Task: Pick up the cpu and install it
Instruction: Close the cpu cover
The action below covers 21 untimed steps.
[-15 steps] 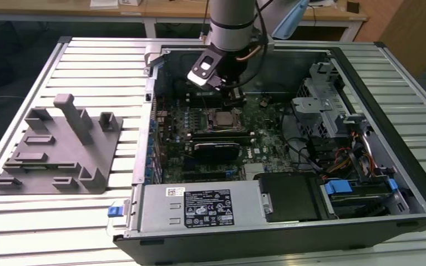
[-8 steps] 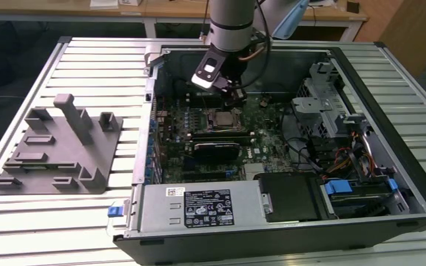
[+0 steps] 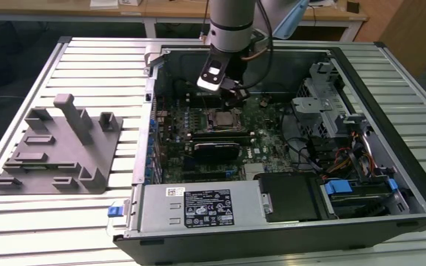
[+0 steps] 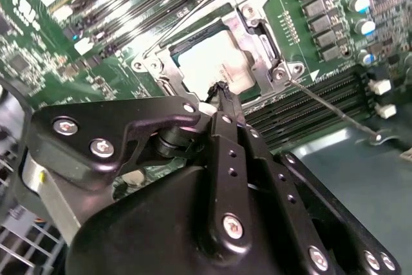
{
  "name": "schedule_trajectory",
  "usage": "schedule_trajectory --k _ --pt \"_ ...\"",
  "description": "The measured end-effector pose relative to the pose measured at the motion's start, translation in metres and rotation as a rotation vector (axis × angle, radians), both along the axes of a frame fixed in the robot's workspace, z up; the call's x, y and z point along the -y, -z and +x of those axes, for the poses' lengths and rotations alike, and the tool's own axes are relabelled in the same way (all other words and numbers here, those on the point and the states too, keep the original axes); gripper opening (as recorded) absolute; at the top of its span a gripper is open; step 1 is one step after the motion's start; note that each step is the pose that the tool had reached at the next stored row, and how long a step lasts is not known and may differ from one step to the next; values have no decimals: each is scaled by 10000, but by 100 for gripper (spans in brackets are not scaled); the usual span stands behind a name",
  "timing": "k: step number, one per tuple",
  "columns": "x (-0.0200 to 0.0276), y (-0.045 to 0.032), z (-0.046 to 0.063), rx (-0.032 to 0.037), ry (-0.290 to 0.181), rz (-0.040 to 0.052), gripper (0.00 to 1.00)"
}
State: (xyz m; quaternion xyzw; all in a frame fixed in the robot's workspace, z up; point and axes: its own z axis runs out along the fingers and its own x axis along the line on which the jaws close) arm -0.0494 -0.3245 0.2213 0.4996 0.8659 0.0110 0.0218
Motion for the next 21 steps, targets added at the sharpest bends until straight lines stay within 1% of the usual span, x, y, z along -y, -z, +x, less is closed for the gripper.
schedule_trajectory --k 21 --pt "0 34 0 -2 -3825 -7 11"
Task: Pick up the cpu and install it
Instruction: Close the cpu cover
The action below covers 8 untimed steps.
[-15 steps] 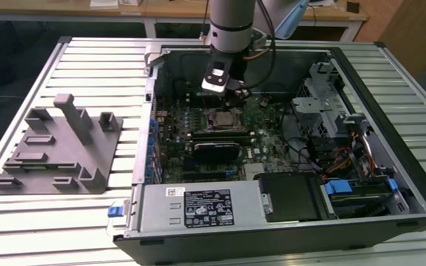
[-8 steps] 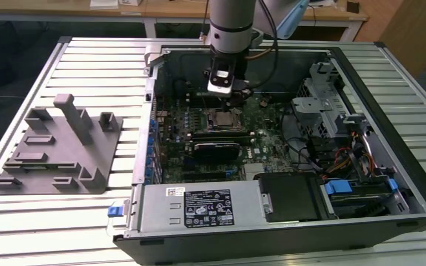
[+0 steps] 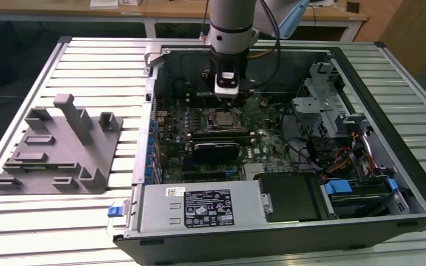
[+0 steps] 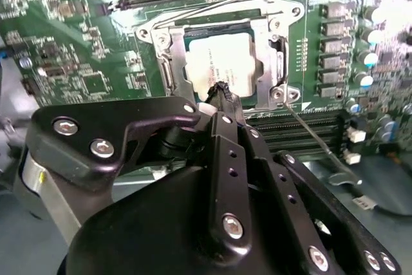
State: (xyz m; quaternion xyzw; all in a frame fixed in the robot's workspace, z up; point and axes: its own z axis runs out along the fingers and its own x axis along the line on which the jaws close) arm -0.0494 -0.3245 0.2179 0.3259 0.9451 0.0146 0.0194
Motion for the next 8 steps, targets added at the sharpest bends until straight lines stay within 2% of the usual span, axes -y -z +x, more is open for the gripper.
schedule_trajectory --k 8 --pt "0 11 0 0 -1456 -28 11"
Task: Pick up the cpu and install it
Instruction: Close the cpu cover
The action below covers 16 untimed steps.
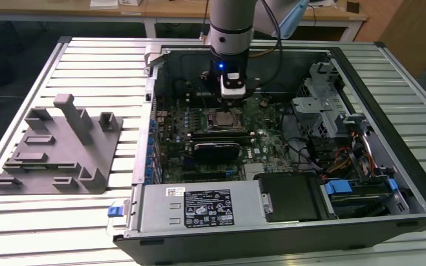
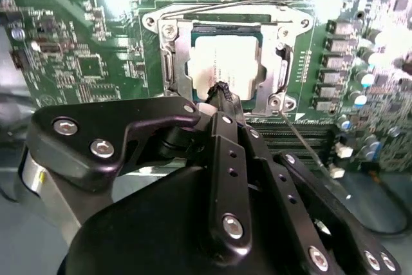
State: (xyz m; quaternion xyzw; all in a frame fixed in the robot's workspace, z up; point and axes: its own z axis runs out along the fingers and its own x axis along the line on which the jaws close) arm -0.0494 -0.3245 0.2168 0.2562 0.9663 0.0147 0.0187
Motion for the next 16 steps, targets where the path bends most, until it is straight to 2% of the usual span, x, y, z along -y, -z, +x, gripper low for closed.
schedule_trajectory --k 8,14,16 --pt "0 6 1 -1 -1426 -93 11" --pt "0 9 0 -5 -2407 -226 11" --pt "0 9 0 -11 -2696 -298 11"
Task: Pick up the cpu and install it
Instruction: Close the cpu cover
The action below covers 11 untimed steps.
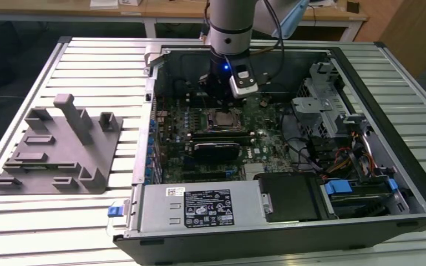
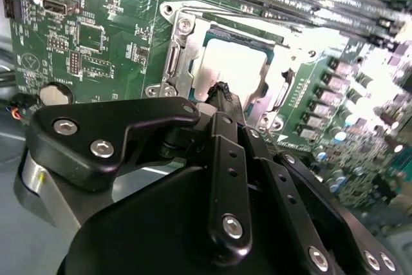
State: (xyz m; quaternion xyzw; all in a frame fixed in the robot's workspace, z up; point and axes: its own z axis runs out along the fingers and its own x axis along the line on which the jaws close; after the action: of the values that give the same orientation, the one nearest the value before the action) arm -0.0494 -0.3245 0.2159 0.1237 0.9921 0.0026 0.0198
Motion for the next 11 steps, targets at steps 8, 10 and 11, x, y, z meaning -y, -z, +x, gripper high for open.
schedule_trajectory --k 8,10,11 --pt "1 2 -1 2 -457 -78 11" --pt "5 3 -12 2 -484 -45 11" --pt "7 4 -25 2 -488 -37 11"
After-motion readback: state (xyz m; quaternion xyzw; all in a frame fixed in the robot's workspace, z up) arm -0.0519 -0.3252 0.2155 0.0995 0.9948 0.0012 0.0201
